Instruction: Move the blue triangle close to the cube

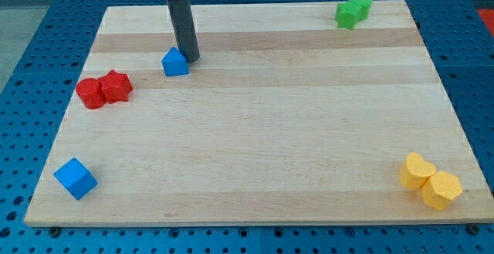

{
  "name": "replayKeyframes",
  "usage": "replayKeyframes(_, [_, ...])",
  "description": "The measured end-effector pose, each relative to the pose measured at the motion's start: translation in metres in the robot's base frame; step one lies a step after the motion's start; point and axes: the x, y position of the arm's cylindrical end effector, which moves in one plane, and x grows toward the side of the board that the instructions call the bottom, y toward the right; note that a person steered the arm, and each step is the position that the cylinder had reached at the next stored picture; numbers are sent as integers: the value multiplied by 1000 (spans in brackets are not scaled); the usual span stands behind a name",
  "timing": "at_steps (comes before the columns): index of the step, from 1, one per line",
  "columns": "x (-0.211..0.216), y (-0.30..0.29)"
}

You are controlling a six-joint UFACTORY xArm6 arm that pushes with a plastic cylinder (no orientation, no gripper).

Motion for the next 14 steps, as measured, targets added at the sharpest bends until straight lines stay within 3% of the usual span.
replayKeyframes(2, [-30, -41])
replayKeyframes(8, [109, -29])
replayKeyframes(10, [139, 10])
replayKeyframes(14, [143, -48])
